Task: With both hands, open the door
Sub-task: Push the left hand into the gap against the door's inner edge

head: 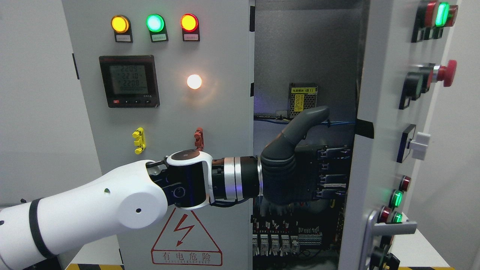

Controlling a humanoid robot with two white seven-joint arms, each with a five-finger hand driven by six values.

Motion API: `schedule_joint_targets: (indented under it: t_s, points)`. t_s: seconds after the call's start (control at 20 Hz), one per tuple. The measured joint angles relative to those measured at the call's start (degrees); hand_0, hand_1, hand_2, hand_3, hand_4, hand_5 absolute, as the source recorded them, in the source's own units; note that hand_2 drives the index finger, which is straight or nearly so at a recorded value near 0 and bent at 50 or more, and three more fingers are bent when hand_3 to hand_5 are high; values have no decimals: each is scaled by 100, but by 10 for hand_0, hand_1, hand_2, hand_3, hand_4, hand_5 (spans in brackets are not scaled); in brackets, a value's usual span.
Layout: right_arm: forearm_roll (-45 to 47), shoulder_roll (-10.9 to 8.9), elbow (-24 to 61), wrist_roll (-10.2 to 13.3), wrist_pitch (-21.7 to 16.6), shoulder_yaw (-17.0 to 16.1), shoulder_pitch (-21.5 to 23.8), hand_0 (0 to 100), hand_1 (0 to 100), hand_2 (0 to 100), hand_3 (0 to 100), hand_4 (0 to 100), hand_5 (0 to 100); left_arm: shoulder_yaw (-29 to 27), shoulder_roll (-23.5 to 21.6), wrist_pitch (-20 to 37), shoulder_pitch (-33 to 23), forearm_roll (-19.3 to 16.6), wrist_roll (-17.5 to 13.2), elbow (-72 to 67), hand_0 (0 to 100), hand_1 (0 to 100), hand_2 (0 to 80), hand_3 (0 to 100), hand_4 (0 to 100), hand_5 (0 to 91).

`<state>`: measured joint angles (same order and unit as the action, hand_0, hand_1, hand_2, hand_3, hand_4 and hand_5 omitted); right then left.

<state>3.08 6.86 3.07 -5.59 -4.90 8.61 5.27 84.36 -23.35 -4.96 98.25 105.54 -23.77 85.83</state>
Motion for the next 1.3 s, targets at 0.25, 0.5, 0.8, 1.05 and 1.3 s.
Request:
schedule_joint_targets:
  t_s: [0.25,0.5,0.8,1.05,1.3]
  points:
    - [0,0,0,3,0,0,0,228,0,0,0,0,0,-33,246,0,8,-28,201,-61,0,0,0,0,27,0]
    - [0,0,0,-2,0,0,0,227,0,0,0,0,0,-100,452,14,19,-52,413,-83,0,0,0,0,27,0]
    - [0,0,0,-10,0,0,0,227,0,0,0,0,0,-235,662,-19,62,-67,559,-93,0,0,0,0,27,0]
    - [0,0,0,-14,0,0,0,227,0,0,0,0,0,-364,849,-37,100,-77,805,-96,0,0,0,0,27,0]
    - [0,0,0,-17,0,0,0,228,0,0,0,0,0,-449,1054,-43,135,-96,981,-97,0,0,0,0,27,0]
